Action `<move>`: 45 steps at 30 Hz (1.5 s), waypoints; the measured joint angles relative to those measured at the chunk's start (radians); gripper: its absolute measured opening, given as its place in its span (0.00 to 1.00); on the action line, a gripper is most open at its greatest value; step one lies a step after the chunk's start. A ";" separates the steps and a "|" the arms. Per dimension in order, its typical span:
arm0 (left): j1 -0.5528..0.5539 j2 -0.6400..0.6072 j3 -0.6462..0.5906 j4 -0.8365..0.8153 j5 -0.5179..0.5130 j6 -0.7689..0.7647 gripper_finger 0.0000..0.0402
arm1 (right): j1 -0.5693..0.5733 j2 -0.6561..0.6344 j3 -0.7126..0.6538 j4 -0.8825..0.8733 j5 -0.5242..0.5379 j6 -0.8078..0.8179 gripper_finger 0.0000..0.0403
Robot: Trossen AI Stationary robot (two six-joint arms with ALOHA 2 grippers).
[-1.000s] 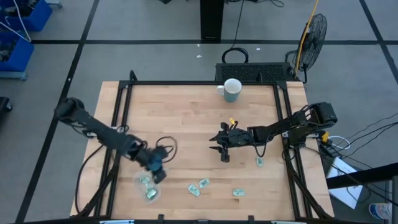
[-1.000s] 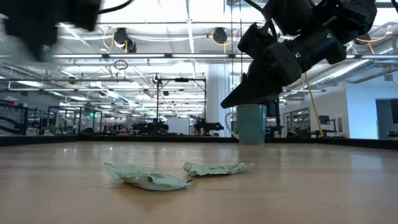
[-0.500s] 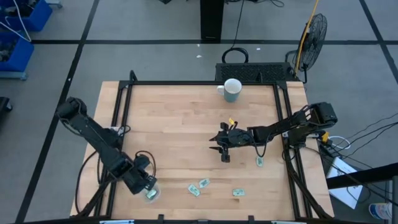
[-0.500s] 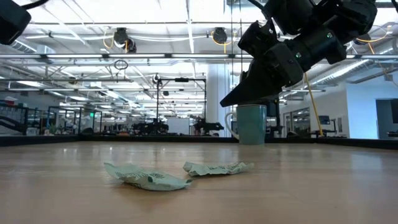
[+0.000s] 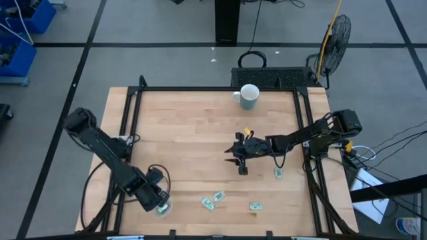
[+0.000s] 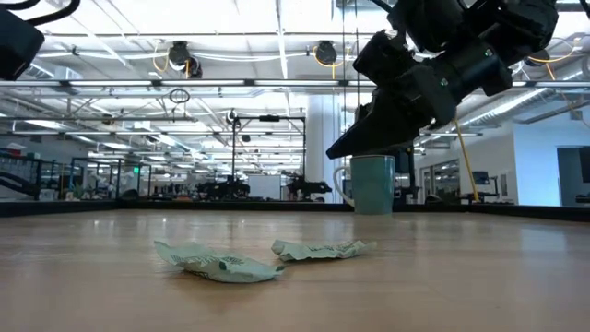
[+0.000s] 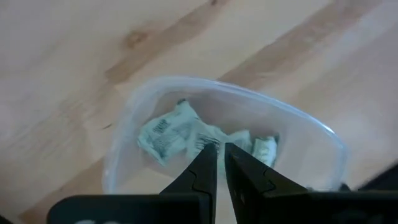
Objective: Pick and place Stevia / Truvia into bins
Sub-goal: Put the stevia packet into the transparent container
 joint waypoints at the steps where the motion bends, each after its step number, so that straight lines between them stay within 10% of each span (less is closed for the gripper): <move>1: 0.004 -0.008 0.000 0.008 0.003 0.012 0.09 | 0.001 0.000 0.000 0.004 -0.042 -0.018 0.37; 10: 0.064 -0.094 0.039 0.047 -0.105 0.190 0.09 | 0.079 0.000 0.000 -0.008 -0.355 -0.042 0.37; 22: 0.144 -0.103 0.149 0.368 -0.653 1.029 0.09 | 0.163 -0.180 0.000 -0.703 0.153 0.247 0.37; 33: 0.250 -0.091 0.148 0.475 -0.663 1.313 0.09 | 0.236 -0.416 0.000 -1.356 0.059 0.771 0.37; 45: 0.304 -0.033 0.147 0.468 -0.624 1.359 0.09 | 0.302 -0.417 -0.138 -1.252 -0.031 0.989 0.37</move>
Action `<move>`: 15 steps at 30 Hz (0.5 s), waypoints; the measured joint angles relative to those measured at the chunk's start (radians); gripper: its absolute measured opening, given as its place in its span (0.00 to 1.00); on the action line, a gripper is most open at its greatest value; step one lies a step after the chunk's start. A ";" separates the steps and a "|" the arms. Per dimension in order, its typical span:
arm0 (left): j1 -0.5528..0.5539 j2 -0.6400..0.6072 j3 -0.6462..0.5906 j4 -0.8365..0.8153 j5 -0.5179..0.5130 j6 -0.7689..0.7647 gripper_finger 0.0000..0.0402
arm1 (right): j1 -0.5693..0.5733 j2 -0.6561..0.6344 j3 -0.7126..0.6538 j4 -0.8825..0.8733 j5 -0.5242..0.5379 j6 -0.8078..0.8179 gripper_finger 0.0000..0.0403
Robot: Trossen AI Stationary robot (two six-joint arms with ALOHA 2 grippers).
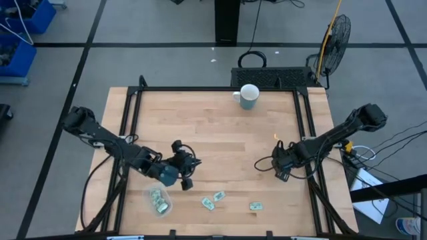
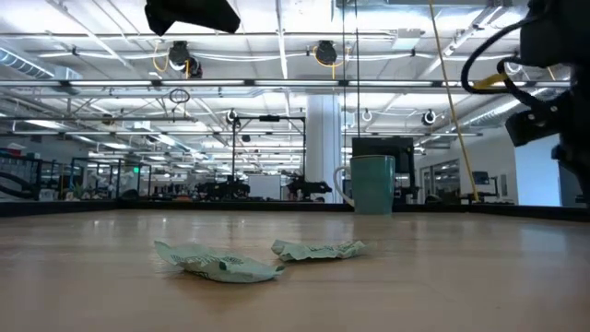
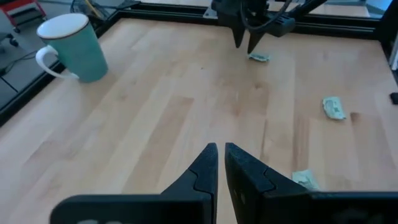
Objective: Pick and place Stevia / Truvia into bins
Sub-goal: Put the stevia packet into the transparent container
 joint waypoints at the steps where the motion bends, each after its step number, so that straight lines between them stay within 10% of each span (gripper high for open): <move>1: 0.004 0.000 0.000 0.001 0.000 0.005 0.09 | 0.000 0.000 -0.011 0.013 -0.014 0.003 0.37; 15: 0.029 0.000 0.000 0.001 0.000 0.000 0.09 | -0.001 -0.007 -0.050 0.086 -0.031 -0.013 0.28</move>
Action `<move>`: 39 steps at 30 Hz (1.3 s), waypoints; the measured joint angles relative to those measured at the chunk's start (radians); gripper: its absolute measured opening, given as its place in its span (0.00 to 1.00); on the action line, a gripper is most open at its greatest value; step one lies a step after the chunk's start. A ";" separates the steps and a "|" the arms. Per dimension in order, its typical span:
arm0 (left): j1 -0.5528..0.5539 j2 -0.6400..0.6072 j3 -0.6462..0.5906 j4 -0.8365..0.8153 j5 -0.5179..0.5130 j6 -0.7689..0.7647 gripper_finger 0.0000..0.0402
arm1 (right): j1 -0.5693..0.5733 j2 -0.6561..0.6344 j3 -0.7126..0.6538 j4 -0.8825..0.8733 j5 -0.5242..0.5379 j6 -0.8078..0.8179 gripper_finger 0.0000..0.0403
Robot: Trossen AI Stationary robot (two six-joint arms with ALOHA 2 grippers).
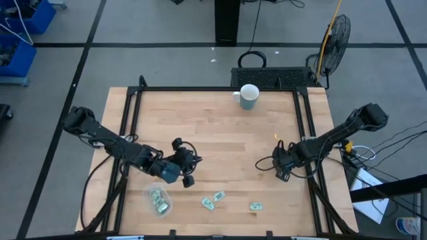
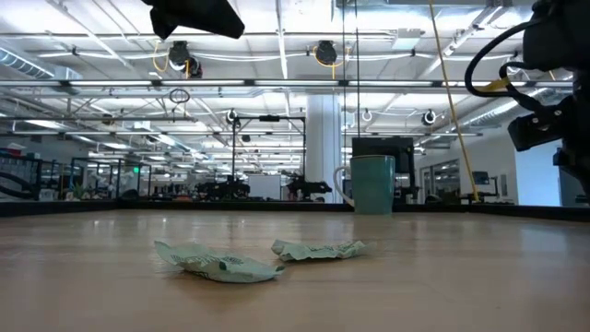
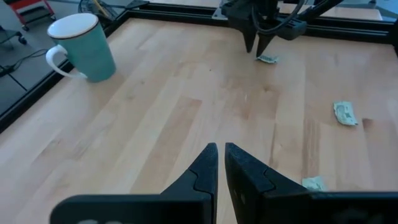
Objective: Pick and place Stevia / Truvia into bins
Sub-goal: Put the stevia packet into the transparent container
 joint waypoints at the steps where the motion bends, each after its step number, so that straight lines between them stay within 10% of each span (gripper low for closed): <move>1: 0.000 0.000 0.000 0.000 0.000 0.000 0.09 | 0.000 -0.004 -0.001 0.005 -0.002 -0.001 0.26; 19: 0.043 -0.001 0.000 0.006 0.000 -0.030 0.09 | 0.001 -0.095 -0.003 0.323 -0.008 -0.249 0.00; 39: 0.077 -0.001 0.000 0.006 0.081 -0.033 0.09 | 0.043 -0.076 -0.047 0.379 -0.009 -0.369 0.24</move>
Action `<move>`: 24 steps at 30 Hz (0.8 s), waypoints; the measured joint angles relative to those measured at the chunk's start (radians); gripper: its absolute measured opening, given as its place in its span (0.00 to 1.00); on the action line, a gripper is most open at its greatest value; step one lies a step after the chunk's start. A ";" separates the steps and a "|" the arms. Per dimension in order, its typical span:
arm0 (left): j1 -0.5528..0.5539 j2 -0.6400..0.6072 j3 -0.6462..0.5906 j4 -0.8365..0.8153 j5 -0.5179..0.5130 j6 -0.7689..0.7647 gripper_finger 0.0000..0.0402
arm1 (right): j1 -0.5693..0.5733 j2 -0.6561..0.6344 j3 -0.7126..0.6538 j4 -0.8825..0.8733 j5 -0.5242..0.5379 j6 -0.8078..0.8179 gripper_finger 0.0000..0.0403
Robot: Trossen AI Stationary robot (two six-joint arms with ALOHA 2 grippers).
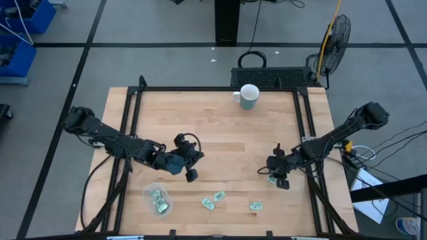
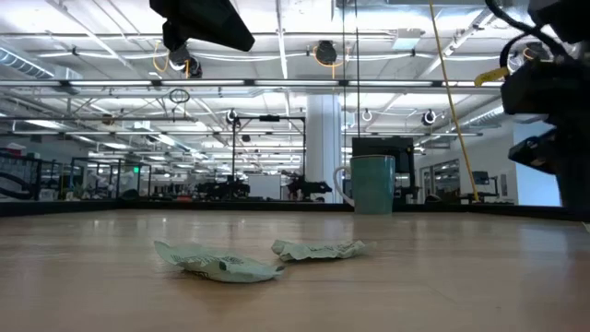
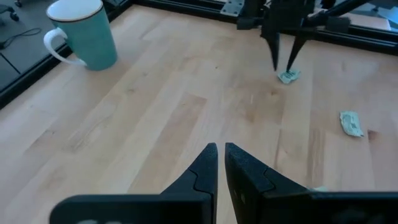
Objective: Pick and place Stevia / Truvia into bins
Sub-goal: Put the stevia packet into the transparent container
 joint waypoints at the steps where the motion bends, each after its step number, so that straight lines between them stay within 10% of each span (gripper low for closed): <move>1: 0.000 0.000 0.000 0.000 0.000 0.002 0.09 | 0.001 0.006 -0.020 0.026 0.001 0.004 0.26; 24: -0.001 0.000 0.000 0.000 -0.001 -0.001 0.09 | 0.002 0.012 -0.156 0.275 -0.149 0.054 0.13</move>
